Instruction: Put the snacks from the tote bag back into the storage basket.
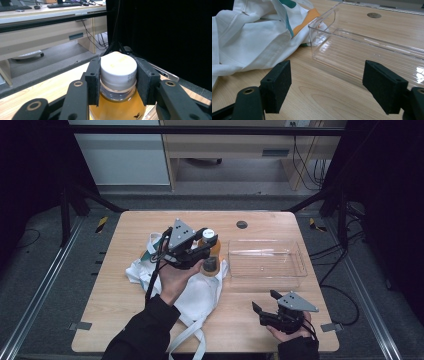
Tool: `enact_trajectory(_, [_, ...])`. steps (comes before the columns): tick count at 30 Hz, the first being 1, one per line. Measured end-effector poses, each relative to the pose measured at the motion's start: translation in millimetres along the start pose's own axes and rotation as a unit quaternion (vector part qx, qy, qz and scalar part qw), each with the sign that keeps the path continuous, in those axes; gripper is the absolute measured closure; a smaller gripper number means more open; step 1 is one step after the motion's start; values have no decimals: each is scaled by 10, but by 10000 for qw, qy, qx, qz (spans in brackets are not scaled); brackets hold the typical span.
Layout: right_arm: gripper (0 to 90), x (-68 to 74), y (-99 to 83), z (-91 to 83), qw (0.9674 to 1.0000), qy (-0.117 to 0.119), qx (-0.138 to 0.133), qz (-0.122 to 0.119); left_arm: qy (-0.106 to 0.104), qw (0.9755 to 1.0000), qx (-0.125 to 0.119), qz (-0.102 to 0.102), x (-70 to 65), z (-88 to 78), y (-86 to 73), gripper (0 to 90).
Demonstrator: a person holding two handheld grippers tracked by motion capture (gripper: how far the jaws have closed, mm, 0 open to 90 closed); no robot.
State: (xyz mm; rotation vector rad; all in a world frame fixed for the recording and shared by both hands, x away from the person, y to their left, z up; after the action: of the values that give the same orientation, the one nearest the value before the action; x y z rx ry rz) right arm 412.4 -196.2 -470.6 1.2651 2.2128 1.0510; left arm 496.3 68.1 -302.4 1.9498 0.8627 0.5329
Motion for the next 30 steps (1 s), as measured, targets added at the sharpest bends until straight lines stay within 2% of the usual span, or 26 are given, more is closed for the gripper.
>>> enact_trajectory(8, [231,-1,-4,3,10000,4,12,-3,-91,10000,-16,-5,-78,119,46,587])
enact_trajectory(30, [229,-5,-5,2,10000,7,-14,-17,-150,9999,-41,38,-249,359,211,587])
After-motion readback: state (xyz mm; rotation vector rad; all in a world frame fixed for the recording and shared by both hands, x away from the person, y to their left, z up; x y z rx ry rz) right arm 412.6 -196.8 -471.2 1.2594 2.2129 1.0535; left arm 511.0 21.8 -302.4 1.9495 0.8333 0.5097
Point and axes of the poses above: each handheld gripper's, and its own axes: z roughly forward along the jaws, y roughly out of its top, x roughly to its left, the point moved 3 cm from there along z, roughly forward along the jaws, and after that the axes turned 15 degrees about x, right-handed, at the moved point
